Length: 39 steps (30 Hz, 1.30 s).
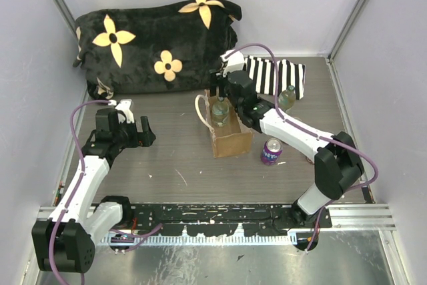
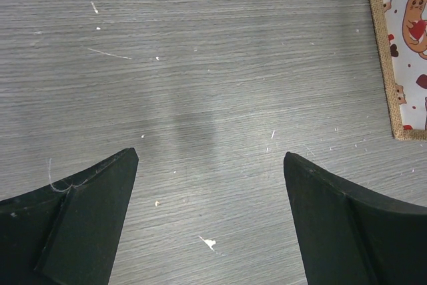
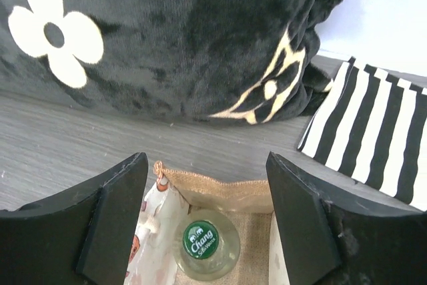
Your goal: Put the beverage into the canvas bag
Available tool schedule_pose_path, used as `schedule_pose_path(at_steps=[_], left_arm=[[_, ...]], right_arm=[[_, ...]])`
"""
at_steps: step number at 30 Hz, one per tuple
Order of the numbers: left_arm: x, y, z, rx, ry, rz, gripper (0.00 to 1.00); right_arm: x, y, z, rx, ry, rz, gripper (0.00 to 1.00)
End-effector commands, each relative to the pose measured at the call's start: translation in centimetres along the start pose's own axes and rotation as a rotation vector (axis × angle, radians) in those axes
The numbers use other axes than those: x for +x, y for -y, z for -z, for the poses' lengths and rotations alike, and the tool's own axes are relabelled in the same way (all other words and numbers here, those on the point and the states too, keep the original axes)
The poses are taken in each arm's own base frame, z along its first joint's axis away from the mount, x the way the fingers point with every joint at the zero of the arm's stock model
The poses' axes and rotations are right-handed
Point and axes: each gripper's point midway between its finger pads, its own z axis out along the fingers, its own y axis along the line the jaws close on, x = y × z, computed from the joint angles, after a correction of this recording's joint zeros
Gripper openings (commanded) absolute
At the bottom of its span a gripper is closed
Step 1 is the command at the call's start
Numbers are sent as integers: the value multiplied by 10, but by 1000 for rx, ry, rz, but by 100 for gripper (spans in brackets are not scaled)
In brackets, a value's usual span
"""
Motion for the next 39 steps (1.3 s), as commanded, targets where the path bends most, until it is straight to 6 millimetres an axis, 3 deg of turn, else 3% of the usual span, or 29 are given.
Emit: schedule_pose_path(at_steps=[1,8,11,13,17,21,29,39], left_arm=[[0,2,2,13,18,1,98],[1,1,4,10,18,-2,98],[1,1,4,10,20,-3,98],[1,1,4,8,20,-2,98],[1,1,5,8,21,-4,98],[1,2,5,12,22,-5,98],[2,2,2,16,10,2,98],[3,1,4,9,9,-6,98]], right_arm=[[-85,3,18,20,198,-39,78],[-147,24,26,105,306,-40,82],[-159,62,21,205,289,-57,82],[-152,102,16,302,222,-92,82],[-118,184,19,474,66,-199,80],[-79,229,35,557,-27,-234,79],[4,248,59,626,-133,-200,79],[40,265,63,704,-153,-196,79]])
